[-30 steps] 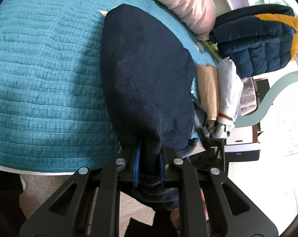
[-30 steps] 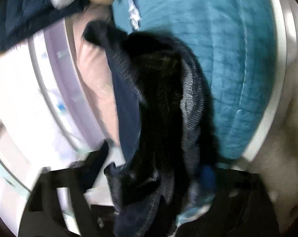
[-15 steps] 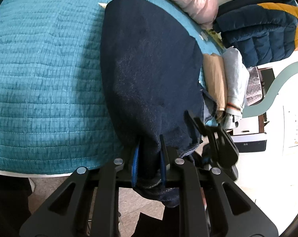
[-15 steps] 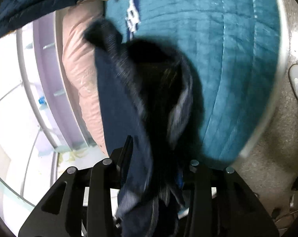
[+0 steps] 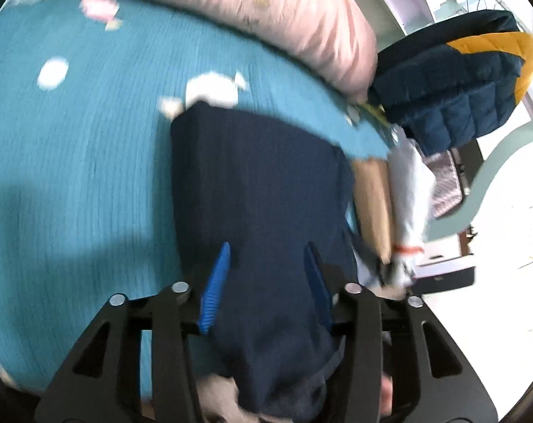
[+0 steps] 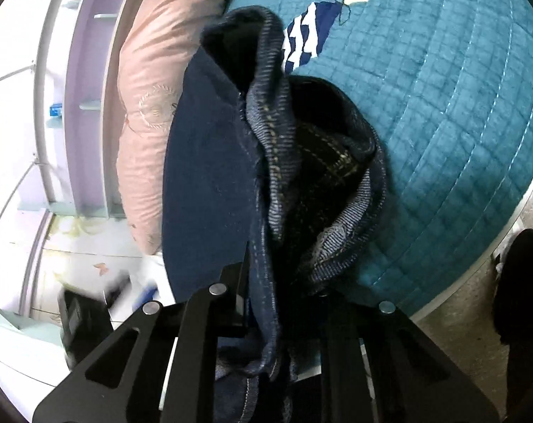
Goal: Fold large clothes
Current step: 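Fold the bundle end over with the left tool while the right tool lifts the other end, then lift the folded denim bundle with both tools toward the clothes stack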
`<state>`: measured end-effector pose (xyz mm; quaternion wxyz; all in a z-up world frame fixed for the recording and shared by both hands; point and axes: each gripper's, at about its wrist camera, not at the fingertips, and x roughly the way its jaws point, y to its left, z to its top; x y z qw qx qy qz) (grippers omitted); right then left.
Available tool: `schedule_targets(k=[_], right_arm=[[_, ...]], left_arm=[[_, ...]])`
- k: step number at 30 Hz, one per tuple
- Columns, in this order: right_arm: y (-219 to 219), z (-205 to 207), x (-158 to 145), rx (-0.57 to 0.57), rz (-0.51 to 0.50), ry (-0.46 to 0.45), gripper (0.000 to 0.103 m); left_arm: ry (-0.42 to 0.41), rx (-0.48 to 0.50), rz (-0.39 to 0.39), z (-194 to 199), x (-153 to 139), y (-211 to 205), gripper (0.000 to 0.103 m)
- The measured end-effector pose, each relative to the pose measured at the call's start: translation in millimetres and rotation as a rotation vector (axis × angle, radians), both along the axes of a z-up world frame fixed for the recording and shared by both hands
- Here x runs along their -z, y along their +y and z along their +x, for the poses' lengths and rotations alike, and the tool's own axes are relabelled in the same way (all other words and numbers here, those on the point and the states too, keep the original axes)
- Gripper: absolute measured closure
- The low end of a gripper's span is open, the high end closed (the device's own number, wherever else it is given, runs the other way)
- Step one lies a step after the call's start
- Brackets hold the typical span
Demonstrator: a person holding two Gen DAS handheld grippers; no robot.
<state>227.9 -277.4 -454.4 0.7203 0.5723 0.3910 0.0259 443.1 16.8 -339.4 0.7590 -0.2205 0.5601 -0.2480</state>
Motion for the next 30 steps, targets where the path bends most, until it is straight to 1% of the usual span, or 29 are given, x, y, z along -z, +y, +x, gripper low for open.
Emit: schedule_targets(k=[2,5,6,7,9,10,11,12,13,14,15,20,21,22,23,24,25,26,30], right_arm=[[2,5,-2,-0.007,-0.009,0.006,0.09],[6,16,-7,-0.022,-0.043,0.008,0.089],[10,15,-8,-0.029,-0.048,0.006,0.089],[12,15,-11,-0.035,-0.062,0.007,0.089],[15,16,-15,-0.044,-0.077,0.008,0.089],[15,16,-15,-0.042,-0.074,0.01,0.089],[15,16,-14,-0.042,-0.068,0.009,0.089],[15,17,-14,-0.045,-0.069,0.007,0.089],[19,15,-9,-0.047,-0.068,0.008,0.089],[19,14,-8,-0.046,-0.063,0.006,0.089],[15,10,-7,-0.048,-0.065,0.004,0.089],[10,5,-7,-0.052,-0.069,0.009,0.089],[10,6,-9,-0.057,-0.082,0.009,0.089],[13,7,-13,-0.064,-0.1,0.009,0.089],[16,10,-17,-0.071,-0.115,0.01,0.089],[17,11,-22,-0.081,-0.138,0.012,0.089],[20,13,-28,-0.095,-0.172,0.01,0.089],[23,15,-34,-0.109,-0.202,0.006,0.089],[32,19,-57,-0.148,-0.302,-0.012,0.09]], left_arm=[[0.012,0.016,0.023,29,10,-8,0.038],[0.02,0.033,0.094,61,26,-20,0.038],[0.014,0.043,0.106,68,30,-23,0.03],[-0.003,0.055,0.121,71,31,-27,0.026],[-0.028,0.063,0.184,78,35,-28,0.023],[-0.011,0.059,0.194,83,42,-27,0.023],[0.03,0.044,0.198,87,50,-24,0.022],[0.072,0.026,0.16,89,57,-18,0.021],[0.088,0.005,0.129,91,61,-17,0.02],[0.11,-0.012,0.11,92,66,-13,0.017],[0.142,-0.018,0.085,93,74,-13,0.016],[0.164,-0.04,0.06,95,86,-17,0.015],[0.158,-0.041,0.063,95,86,-19,0.019],[0.129,-0.032,0.087,93,83,-22,0.023],[0.097,-0.021,0.116,90,78,-26,0.031],[0.065,-0.016,0.125,85,73,-28,0.038],[0.043,-0.019,0.129,80,69,-28,0.041],[0.025,-0.026,0.13,77,65,-27,0.046],[-0.045,-0.039,0.116,63,44,-26,0.056]])
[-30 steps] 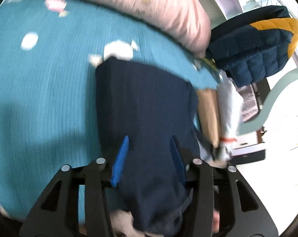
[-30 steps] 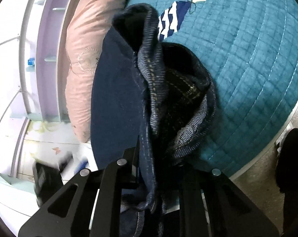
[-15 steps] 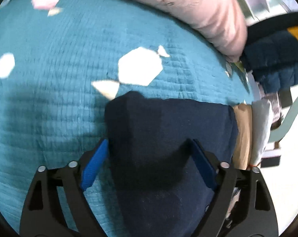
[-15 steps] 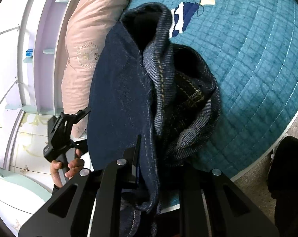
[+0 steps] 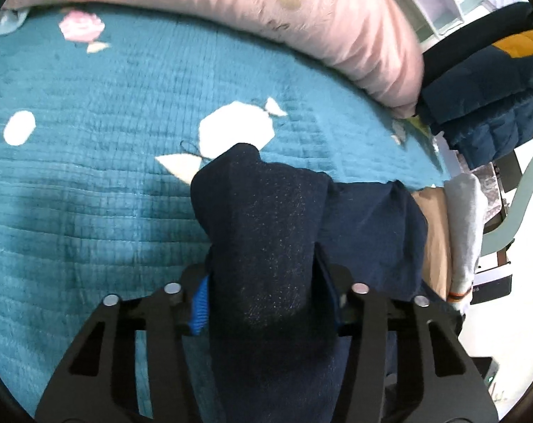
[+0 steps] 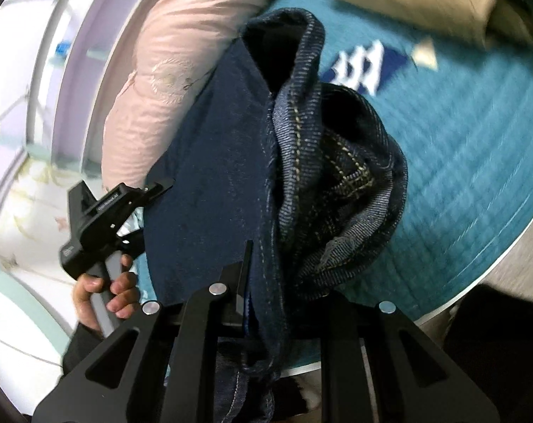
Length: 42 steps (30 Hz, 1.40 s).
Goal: Fold large clothes
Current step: 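Lift the folded denim bundle with both tools toward the clothes stack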
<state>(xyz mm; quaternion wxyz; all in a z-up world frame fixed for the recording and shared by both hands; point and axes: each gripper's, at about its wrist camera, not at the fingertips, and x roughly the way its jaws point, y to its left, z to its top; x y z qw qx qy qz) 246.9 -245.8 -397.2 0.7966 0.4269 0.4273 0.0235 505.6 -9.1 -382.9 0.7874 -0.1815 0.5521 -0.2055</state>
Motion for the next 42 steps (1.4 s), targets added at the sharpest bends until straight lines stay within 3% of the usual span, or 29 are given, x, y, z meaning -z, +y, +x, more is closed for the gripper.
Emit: schedule_targets(k=[5,10,14,20,26,30,35,36,39,42], right_arm=[[-15,-6,-39,-0.006,-0.054,-0.063,0.09],[-53,-15,-95,0.024,-0.133,-0.151,0.09],[-110,-25,-143,0.1,-0.193,-0.236,0.09],[-191,-35,-174,0.208,-0.28,-0.274,0.09],[-278,-42,-165,0.304,-0.308,-0.232,0.09],[-314,-40,-132,0.327,-0.27,-0.171,0.09],[-342,-25,-82,0.311,-0.2,-0.101,0.086],[-345,-25,-79,0.311,-0.195,-0.097,0.084],[-347,-29,-83,0.3,-0.169,-0.09,0.079],[-344,-36,-94,0.309,-0.183,-0.062,0.078]], left_arm=[[-0.081,0.034,-0.039,-12,-50,-19,0.059],[-0.154,0.099,-0.113,-5,-103,-71,0.059],[-0.201,0.188,-0.198,10,-141,-143,0.059],[-0.257,0.331,-0.235,28,-170,-268,0.059],[-0.248,0.417,-0.237,46,-160,-371,0.059],[-0.194,0.429,-0.203,57,-120,-410,0.058],[-0.207,0.392,-0.139,65,-91,-416,0.047],[-0.199,0.382,-0.136,68,-88,-415,0.038],[-0.194,0.379,-0.169,70,-94,-406,0.029],[-0.289,0.343,-0.184,67,-122,-383,0.027]])
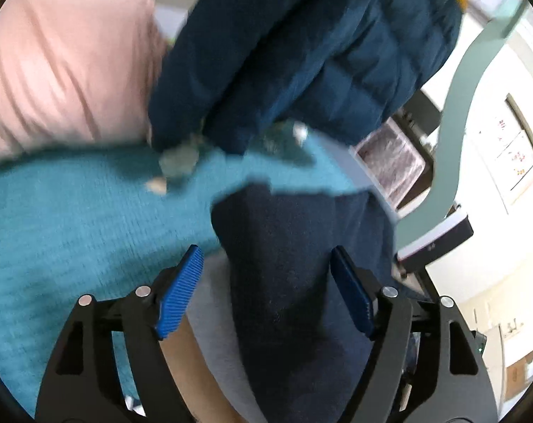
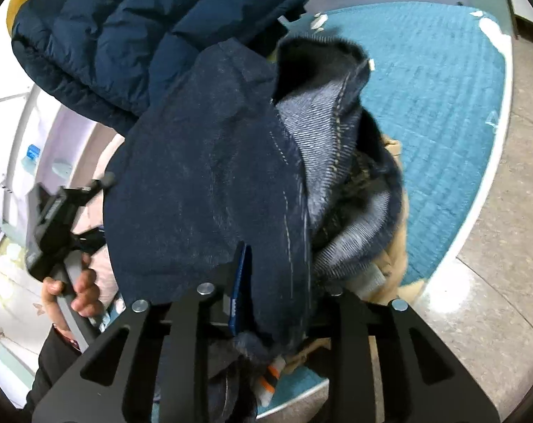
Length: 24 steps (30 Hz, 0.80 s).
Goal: Fold large clothes
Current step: 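Lift the folded denim bundle with both tools toward the clothes stack, then lower the denim bundle onto the folded clothes stack and open both tools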
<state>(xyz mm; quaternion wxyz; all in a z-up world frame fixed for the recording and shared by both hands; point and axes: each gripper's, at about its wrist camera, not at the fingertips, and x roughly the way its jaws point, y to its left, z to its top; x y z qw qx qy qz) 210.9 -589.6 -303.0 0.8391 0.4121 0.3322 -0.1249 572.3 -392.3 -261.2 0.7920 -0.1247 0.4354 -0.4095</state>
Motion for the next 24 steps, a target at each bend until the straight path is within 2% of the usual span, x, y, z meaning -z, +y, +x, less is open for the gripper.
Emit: schedule_targets(k=[3,5,7,8,9,12,13,14,15,17,18,20,21,23,24], right_arm=[[4,-11,-17,0.026,-0.048,0.021,0.077],[6,-16,-29,0.048,-0.115,0.052,0.077],[12,-22,-46,0.069,-0.227,0.069,0.077],[15,-24,-53,0.087,-0.293,0.09,0.077],[22,-23,-68,0.102,-0.403,0.12,0.077],[30,-14,-87,0.05,-0.479,0.038,0.077],[33,-3,-88,0.033,-0.512,0.052,0.077],[33,12,-85,0.01,-0.542,0.064,0.077],[32,23,-80,-0.009,-0.557,0.086,0.082],[22,52,-49,-0.012,-0.623,0.227,0.084],[15,60,-33,-0.017,-0.621,0.287,0.089],[-2,68,5,-0.028,-0.521,0.34,0.089],[-8,69,24,-0.011,-0.494,0.382,0.089],[-17,65,40,0.026,-0.454,0.395,0.088],[-20,63,42,0.035,-0.429,0.385,0.088]], left_arm=[[-0.111,-0.026,-0.014,-9,-30,15,0.027],[-0.184,0.014,0.0,-19,-47,8,0.027],[-0.254,0.062,0.034,-33,-54,-6,0.021],[-0.28,0.078,0.061,-39,-53,-16,0.021],[-0.296,0.1,0.085,-43,-49,-25,0.021],[-0.258,0.128,0.173,-38,-26,-47,0.021],[-0.259,0.114,0.189,-37,-20,-48,0.021],[-0.268,0.096,0.216,-36,-13,-50,0.021],[-0.273,0.082,0.267,-33,-7,-55,0.021],[-0.28,0.073,0.317,-29,1,-60,0.021],[-0.272,0.071,0.347,-26,6,-63,0.021],[-0.245,0.086,0.37,-20,15,-66,0.021],[-0.174,0.119,0.344,-14,24,-67,0.021],[-0.01,0.126,0.247,-2,37,-64,0.019],[-0.007,0.107,0.24,-3,37,-63,0.019]])
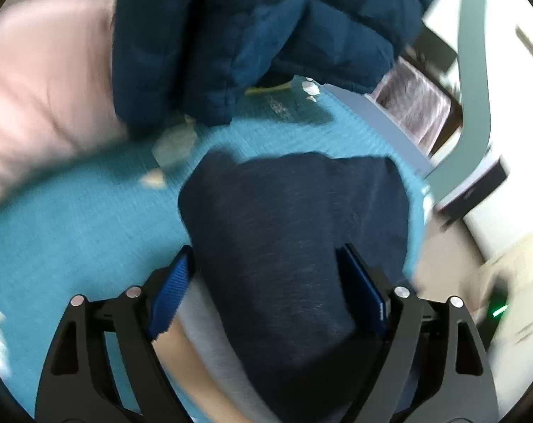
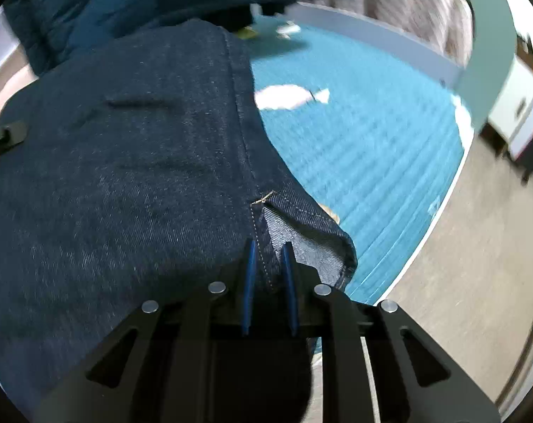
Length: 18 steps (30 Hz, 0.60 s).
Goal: Fold large clothes
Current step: 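Lower the denim bundle onto the folded clothes stack and open both tools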
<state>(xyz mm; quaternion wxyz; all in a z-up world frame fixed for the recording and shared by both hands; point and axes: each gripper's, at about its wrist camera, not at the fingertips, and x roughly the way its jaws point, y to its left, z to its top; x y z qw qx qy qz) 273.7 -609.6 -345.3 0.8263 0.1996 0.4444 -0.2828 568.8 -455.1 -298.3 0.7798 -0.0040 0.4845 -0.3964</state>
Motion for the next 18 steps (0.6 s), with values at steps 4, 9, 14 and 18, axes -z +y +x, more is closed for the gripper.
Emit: schedule_targets(k=[4,9,14,18], right_arm=[[0,-3,-18,-0.021,-0.033,-0.017,0.088],[45,-33,-69,-0.078,-0.111,-0.175,0.086],[107,-36,-70,-0.252,-0.035,-0.181,0.086],[125,-26,-25,-0.291,0.011,-0.056,0.086]], left_arm=[[-0.048,-0.031,-0.019,-4,-6,9,0.02],[-0.252,-0.041,-0.091,-29,-48,39,0.021],[-0.349,0.078,-0.14,-66,-74,44,0.021],[-0.311,0.07,0.009,-66,-45,24,0.021]])
